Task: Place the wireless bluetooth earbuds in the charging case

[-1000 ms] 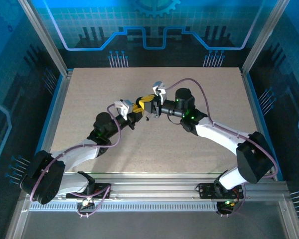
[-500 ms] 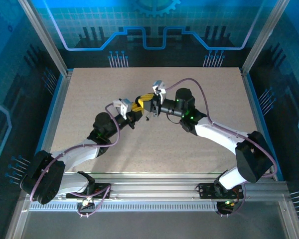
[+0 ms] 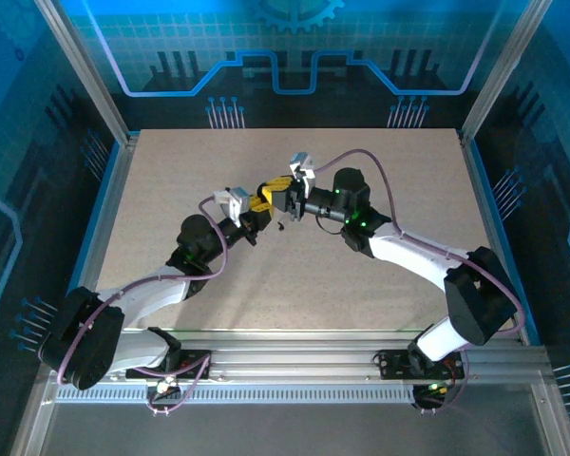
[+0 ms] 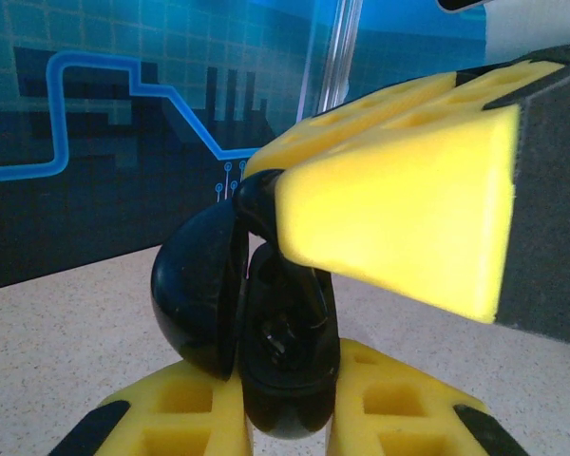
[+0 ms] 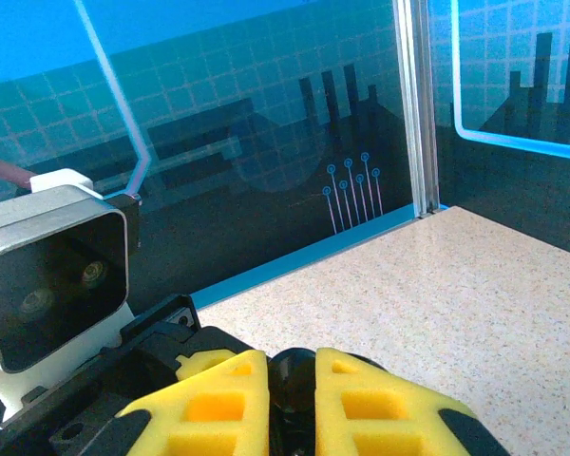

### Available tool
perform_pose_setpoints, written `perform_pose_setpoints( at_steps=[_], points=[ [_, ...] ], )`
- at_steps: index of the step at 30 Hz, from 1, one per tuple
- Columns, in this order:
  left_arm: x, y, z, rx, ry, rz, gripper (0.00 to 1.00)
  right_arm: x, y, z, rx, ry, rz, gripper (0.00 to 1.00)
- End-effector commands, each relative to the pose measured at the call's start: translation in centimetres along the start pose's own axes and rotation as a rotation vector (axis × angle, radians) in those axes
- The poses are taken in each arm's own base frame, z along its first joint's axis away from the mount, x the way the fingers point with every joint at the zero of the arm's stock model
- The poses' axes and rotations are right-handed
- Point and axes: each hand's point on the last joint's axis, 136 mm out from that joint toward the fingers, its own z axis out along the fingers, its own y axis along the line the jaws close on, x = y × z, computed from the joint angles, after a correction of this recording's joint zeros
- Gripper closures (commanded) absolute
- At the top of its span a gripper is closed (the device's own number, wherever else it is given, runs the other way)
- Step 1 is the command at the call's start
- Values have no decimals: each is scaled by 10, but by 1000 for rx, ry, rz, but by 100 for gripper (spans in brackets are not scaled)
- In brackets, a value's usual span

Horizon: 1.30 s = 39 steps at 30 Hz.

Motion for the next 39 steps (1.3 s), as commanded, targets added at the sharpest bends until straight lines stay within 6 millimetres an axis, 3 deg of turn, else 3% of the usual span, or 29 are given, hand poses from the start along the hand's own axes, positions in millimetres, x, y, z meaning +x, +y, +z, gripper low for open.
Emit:
perform_pose_setpoints(
  at_steps=[1, 12, 24, 31, 34, 39],
  points=[
    [-22, -7, -3, 18, -79, 3, 90, -13, 7, 4, -15, -39, -42, 86],
    [-25, -12, -3, 48, -82, -20, 90, -18, 8, 6, -25, -55, -73, 86],
    [-39, -16, -6, 57, -110, -7, 90, 15, 2, -7, 5, 39, -109, 86],
    [-40, -18, -7, 62, -110, 8, 90, 19, -1, -17, 8, 50, -101, 85],
    [-36, -18, -6, 65, -88, 26, 90, 15, -1, -19, 5, 36, -94, 86],
    [-25, -14, -6, 42, -45, 59, 90, -14, 7, -22, -19, -42, -113, 86]
  ],
)
